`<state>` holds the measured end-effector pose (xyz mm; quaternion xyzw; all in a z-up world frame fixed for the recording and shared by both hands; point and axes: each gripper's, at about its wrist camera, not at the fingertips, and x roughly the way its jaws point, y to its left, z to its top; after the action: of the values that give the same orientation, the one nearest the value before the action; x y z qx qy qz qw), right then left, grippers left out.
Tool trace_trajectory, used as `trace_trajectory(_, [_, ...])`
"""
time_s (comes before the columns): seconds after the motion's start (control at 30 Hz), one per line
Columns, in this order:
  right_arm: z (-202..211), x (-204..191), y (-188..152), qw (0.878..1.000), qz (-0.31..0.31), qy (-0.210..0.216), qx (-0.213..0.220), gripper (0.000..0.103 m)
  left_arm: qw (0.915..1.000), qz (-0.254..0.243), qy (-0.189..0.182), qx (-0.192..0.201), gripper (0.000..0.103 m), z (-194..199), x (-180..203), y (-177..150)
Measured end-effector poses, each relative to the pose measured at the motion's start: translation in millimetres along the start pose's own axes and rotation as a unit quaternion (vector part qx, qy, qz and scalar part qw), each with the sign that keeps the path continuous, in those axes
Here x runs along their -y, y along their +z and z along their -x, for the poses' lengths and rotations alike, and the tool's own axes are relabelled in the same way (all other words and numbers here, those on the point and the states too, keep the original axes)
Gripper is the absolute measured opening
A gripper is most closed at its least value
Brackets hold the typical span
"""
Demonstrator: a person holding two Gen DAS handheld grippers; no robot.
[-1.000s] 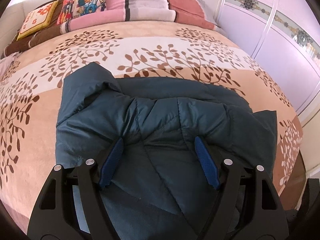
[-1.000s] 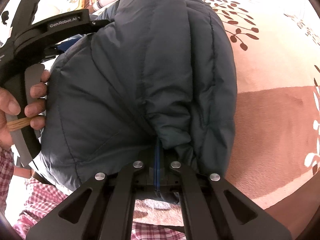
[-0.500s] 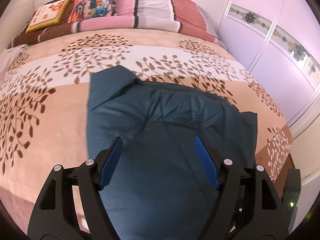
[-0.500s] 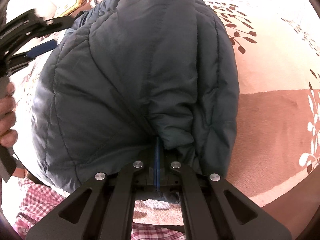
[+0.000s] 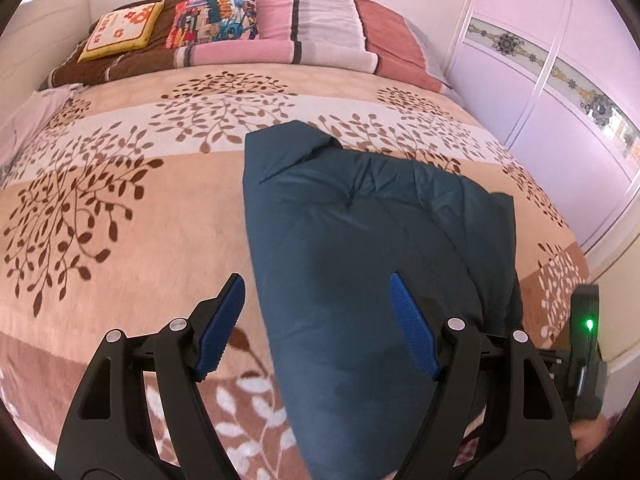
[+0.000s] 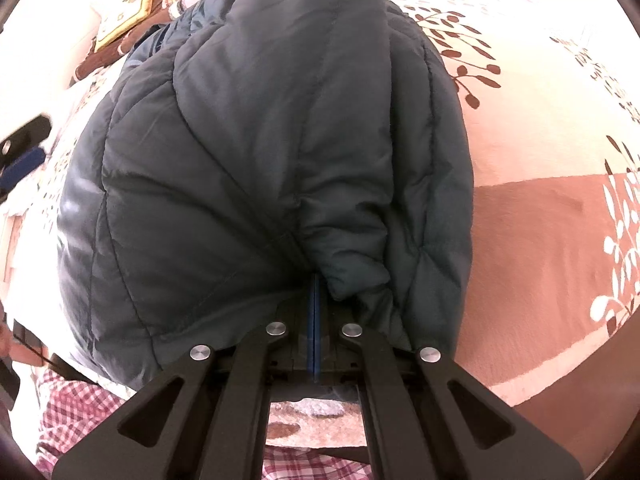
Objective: Fold large clothes
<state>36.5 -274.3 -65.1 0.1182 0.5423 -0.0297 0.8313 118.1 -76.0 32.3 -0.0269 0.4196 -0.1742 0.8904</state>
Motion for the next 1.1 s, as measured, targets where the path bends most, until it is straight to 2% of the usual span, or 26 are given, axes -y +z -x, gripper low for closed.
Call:
trace_trajectory(0.17, [8, 0, -2, 1.0, -0.004, -0.003, 0.003, 0.0, 0.9996, 0.01, -0.023, -0.009, 0.074, 15, -15, -23])
trace_trajectory(0.33, [13, 2, -5, 1.0, -0.01, -0.002, 0.007, 0.0, 0.9955, 0.064, -0.054, -0.042, 0.074, 16, -45, -53])
trace_trajectory(0.5, [16, 4, -8, 1.0, -0.015, 0.002, 0.013, 0.0, 0.985, 0.12, -0.097, -0.076, 0.074, 8, -61, -77])
trace_trajectory(0.6, [17, 6, -8, 1.0, -0.016, 0.006, 0.017, 0.0, 0.9799, 0.13, -0.119, -0.094, 0.076, 0, -57, -83])
trace_trajectory(0.7, [18, 7, -8, 1.0, -0.016, 0.01, 0.021, 0.0, 0.9732, 0.126, -0.144, -0.128, 0.077, -14, -46, -93])
trace_trajectory(0.73, [18, 8, -9, 1.0, -0.015, 0.011, 0.021, 0.0, 0.9734, 0.117, -0.144, -0.135, 0.077, -17, -42, -95])
trace_trajectory(0.8, [17, 10, -9, 1.0, -0.013, 0.017, 0.021, 0.001, 0.9802, 0.082, -0.119, -0.135, 0.085, -23, -32, -105])
trace_trajectory(0.97, [10, 19, -7, 0.999, -0.018, 0.043, 0.012, 0.001, 0.9812, 0.079, -0.089, -0.152, 0.097, -42, -31, -116])
trace_trajectory(1.1, [8, 26, -7, 0.997, -0.017, 0.069, 0.008, 0.001, 0.9855, 0.053, -0.073, -0.144, 0.098, -43, -23, -114])
